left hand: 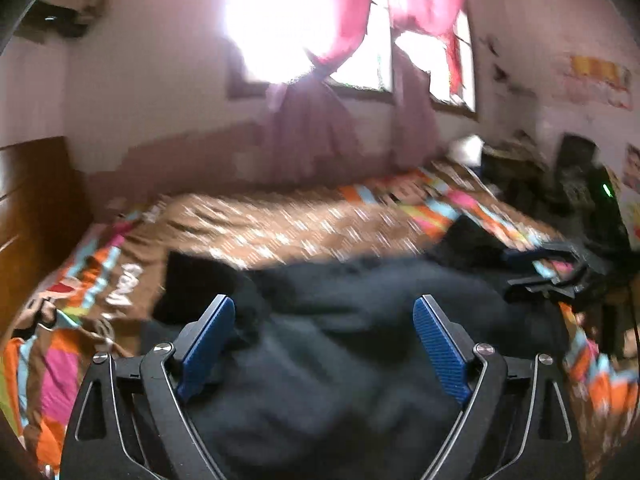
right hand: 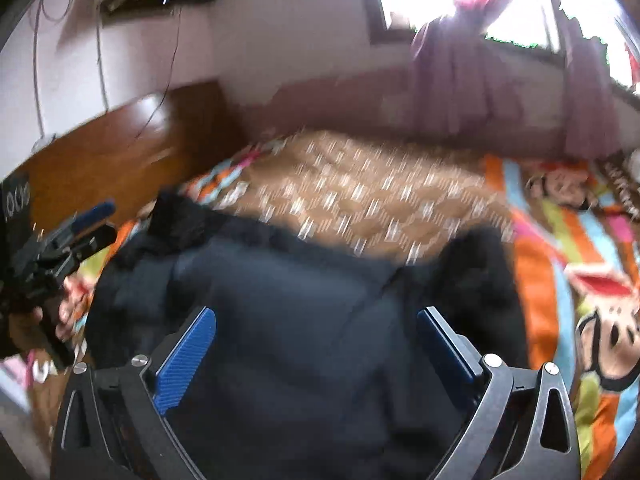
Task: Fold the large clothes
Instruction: 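Press the laid black jacket flat with both open grippers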
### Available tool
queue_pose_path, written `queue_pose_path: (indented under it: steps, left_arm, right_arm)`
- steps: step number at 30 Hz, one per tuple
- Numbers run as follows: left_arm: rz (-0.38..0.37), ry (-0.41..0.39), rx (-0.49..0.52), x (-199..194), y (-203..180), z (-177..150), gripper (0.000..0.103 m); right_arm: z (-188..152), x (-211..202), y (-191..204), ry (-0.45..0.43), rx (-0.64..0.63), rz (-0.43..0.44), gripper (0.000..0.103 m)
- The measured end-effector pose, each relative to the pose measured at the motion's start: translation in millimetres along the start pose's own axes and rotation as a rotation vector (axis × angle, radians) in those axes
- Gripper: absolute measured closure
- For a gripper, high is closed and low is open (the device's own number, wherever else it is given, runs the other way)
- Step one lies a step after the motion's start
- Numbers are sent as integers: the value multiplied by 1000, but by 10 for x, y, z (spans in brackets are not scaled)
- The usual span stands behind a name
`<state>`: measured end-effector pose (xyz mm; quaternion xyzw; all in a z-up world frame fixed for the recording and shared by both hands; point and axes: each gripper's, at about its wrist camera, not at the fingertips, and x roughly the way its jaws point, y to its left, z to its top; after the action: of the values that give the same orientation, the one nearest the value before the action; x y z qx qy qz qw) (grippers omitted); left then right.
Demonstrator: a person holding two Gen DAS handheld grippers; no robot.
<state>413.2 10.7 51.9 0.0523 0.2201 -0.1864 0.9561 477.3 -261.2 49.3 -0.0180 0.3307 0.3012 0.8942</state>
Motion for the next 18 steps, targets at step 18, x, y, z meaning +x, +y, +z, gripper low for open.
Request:
queue_pose_path:
  steps: [18]
  left_arm:
    - [18, 268, -3, 808, -228, -386, 14]
  right_arm:
    - [-644, 459, 208, 159, -14, 13, 1]
